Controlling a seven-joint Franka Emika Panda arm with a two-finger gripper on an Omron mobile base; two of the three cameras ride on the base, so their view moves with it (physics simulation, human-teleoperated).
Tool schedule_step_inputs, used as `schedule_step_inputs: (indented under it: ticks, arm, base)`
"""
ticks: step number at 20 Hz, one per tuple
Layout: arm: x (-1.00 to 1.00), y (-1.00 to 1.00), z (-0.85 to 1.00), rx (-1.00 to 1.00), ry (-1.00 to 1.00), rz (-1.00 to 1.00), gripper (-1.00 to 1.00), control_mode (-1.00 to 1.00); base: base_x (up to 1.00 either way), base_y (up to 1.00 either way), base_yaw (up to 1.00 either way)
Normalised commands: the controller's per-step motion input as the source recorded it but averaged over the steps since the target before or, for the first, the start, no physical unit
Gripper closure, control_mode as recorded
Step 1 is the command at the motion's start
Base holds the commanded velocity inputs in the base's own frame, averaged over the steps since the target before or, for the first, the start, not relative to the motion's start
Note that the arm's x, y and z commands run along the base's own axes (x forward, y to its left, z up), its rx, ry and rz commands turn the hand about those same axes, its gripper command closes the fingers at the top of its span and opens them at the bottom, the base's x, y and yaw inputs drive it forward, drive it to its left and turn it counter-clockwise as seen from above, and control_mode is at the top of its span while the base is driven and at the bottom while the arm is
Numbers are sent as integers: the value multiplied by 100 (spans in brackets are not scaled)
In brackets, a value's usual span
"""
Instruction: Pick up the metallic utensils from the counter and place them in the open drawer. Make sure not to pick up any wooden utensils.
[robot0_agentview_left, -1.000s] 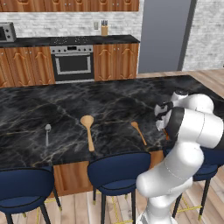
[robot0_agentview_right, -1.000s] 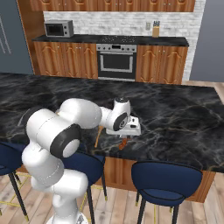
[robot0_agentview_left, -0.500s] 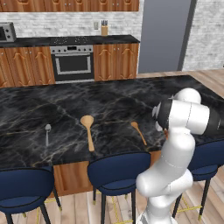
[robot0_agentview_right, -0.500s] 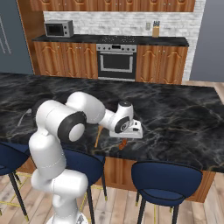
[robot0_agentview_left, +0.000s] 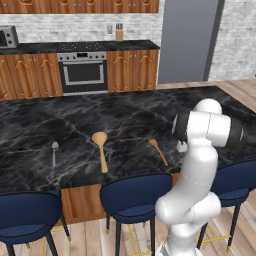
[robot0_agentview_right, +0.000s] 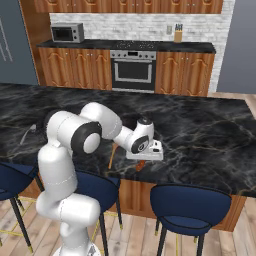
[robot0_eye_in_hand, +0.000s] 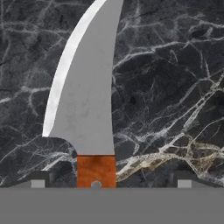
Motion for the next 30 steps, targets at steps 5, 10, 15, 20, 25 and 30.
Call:
schedule_step_inputs:
  ticks: [5,10,15,20,25,30]
  arm:
    - [11,5,-40,-2,0,0,100,-100]
    - [-1,30,-33,-7,-4,0,100,-100]
    - [-2,69,-40,-15,-4,0,100,-100]
    - [0,68,-58,-5,-6,0,100,-100]
    - [-20,-1,-72,8,-7,9,100,-100]
    - [-42,2,66,1,-9,-3,100,-100]
  base:
    - [0,0,0]
    - [0,0,0]
    - [0,0,0]
    - [0,0,0]
    - [0,0,0]
    - [0,0,0]
